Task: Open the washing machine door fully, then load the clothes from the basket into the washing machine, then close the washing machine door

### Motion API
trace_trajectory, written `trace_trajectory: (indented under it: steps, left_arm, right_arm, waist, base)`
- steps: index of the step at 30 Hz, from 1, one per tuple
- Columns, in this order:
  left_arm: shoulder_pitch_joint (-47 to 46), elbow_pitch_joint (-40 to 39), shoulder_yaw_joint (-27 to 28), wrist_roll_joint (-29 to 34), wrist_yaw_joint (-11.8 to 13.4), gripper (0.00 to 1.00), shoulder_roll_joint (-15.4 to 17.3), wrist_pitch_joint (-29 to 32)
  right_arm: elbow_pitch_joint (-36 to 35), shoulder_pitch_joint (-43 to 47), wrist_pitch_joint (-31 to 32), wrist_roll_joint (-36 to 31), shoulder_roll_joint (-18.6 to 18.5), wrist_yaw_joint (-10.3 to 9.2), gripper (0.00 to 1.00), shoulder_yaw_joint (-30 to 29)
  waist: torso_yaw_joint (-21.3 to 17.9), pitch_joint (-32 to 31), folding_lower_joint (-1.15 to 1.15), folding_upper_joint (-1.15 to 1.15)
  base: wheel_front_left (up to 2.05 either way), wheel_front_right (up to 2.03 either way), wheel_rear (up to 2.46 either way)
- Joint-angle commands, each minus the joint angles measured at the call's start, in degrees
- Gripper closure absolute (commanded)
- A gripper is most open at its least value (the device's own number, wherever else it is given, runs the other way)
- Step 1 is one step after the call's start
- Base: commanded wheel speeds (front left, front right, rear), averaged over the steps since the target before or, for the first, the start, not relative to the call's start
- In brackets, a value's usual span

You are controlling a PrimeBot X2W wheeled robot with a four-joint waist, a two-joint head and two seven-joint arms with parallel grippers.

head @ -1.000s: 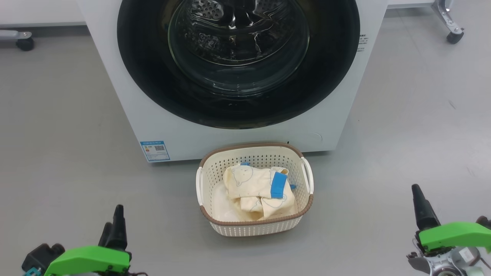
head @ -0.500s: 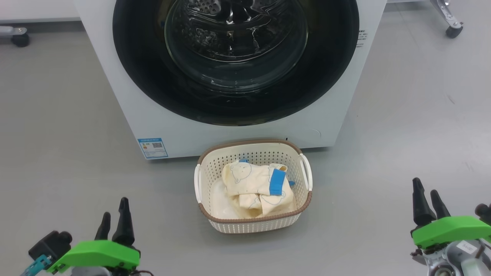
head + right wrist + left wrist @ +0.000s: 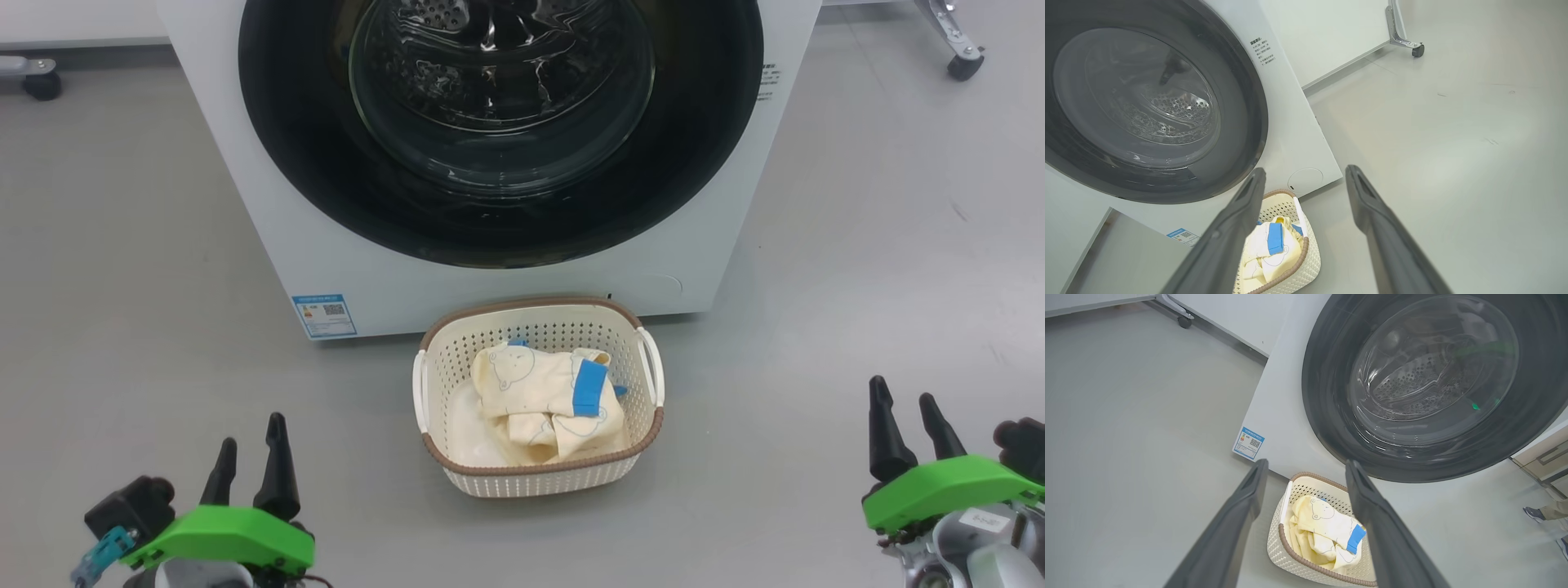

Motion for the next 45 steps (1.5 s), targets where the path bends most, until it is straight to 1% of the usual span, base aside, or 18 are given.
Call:
trace_trajectory:
  steps: [1, 42, 45]
  left_arm:
    - [-3.24, -1.59, 1.02, 2.17, 0.05, 0.00, 1.20, -0.91]
    - [-7.16, 1.11, -2.29, 30.19, 0.26, 0.00, 1.47, -7.98]
    - [-7.29, 1.20, -2.48, 31.57, 0.38, 0.00, 1.44, -8.31]
  right_arm:
    - [-2.23, -3.45, -0.92, -2.30, -0.95, 0.48, 0.00, 0.83]
    - [-4.60, -4.93, -5.49, -31.80, -1.50, 0.74, 0.00, 3.88]
    - [-4.53, -5.05, -5.76, -33.17, -1.59, 0.75, 0.00, 3.91]
  waist:
    - [-0.01, -0.03, 0.00, 0.00]
    - [-0.27, 1.58, -0.01, 0.00]
    - [-0.22, 1.63, -0.01, 0.00]
  base:
    - [0.00, 0.00, 0.00]
    - [0.00, 0.00, 0.00]
    - [0.00, 0.00, 0.00]
